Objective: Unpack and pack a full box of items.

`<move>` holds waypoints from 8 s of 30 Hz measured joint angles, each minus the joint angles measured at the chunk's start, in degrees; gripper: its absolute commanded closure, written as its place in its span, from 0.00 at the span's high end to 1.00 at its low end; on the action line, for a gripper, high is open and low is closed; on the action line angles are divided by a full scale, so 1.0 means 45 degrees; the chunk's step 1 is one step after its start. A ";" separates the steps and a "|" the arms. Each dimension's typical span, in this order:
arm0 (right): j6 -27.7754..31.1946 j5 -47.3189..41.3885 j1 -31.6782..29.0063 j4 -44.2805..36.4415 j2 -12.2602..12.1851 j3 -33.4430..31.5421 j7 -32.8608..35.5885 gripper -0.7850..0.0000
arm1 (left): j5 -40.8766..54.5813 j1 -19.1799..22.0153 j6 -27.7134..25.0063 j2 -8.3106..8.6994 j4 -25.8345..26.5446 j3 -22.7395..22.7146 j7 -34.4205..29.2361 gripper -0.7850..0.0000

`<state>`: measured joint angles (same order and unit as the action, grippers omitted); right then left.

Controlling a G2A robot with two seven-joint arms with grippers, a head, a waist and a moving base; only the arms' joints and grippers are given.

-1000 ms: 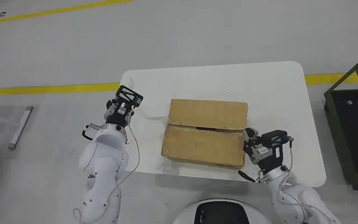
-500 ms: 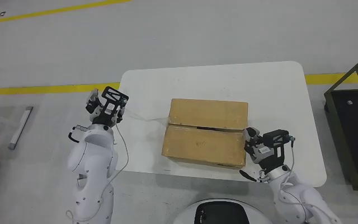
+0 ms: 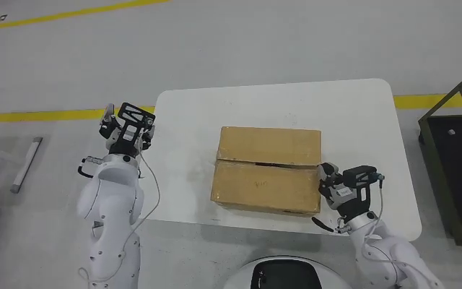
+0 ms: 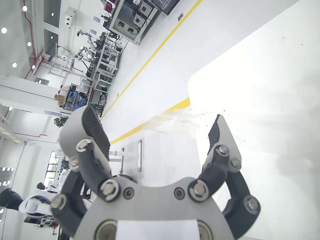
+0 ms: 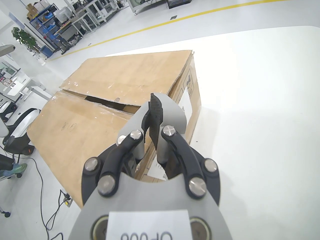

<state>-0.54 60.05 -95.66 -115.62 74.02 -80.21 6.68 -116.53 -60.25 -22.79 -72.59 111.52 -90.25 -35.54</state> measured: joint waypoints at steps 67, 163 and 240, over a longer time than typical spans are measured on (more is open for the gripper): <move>-0.0115 0.0298 -0.1253 -0.1033 -0.0171 -0.3176 0.0415 0.40 | 0.2205 0.3102 -0.4223 -0.0807 -0.3003 0.8492 0.0126 1.00; 0.1015 -0.3571 -0.1672 -0.1818 0.0044 -0.4323 0.0023 0.24 | 0.2405 0.5854 -0.1595 -0.2568 -0.6799 0.6632 0.3030 1.00; 0.6282 -0.6630 0.0703 0.0394 -0.0698 -0.2430 0.3241 0.00 | 0.4390 0.2051 -0.3473 -0.1773 -0.1123 0.3675 -0.0392 1.00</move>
<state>27.73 30.21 -92.49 -113.85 70.88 -91.15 21.26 -96.77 -51.02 -38.42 -80.57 106.46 -73.71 -37.31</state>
